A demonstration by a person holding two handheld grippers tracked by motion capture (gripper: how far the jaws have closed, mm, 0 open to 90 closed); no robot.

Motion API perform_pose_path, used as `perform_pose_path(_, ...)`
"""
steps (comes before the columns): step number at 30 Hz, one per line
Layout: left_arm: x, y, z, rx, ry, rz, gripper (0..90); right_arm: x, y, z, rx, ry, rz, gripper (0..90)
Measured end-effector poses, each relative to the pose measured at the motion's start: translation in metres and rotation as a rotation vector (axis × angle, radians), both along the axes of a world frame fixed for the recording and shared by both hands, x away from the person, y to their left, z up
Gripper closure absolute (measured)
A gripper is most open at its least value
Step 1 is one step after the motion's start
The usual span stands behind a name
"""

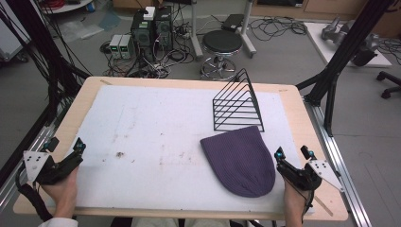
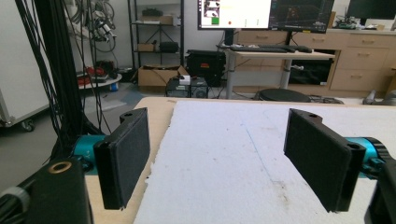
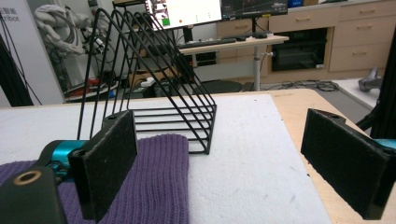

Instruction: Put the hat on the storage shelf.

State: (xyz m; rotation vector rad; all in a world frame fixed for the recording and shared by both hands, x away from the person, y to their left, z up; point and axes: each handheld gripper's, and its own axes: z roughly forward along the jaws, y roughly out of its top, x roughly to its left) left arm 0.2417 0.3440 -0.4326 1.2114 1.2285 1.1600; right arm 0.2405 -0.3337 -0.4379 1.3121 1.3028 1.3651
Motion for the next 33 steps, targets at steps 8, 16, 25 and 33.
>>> perform_pose_path(8, -0.0007, -0.0007, 0.0004, 0.003, -0.001, -0.002, 23.0, -0.0003, 0.0005, 0.0000, -0.008, -0.003, 0.003, 10.1)
perform_pose_path(16, -0.0001, -0.0005, 0.0000, 0.001, 0.002, -0.007, 23.0, -0.0005, 0.0011, 0.0001, -0.017, -0.009, 0.007, 10.1)
perform_pose_path(25, 0.0003, -0.0033, -0.0004, 0.001, 0.010, -0.025, 23.0, -0.0002, -0.0012, 0.0002, -0.019, -0.010, 0.017, 10.1)
perform_pose_path(33, 0.0012, -0.0031, -0.0008, -0.001, 0.011, -0.032, 23.0, 0.0009, -0.0042, 0.0016, -0.012, -0.009, 0.059, 10.1)
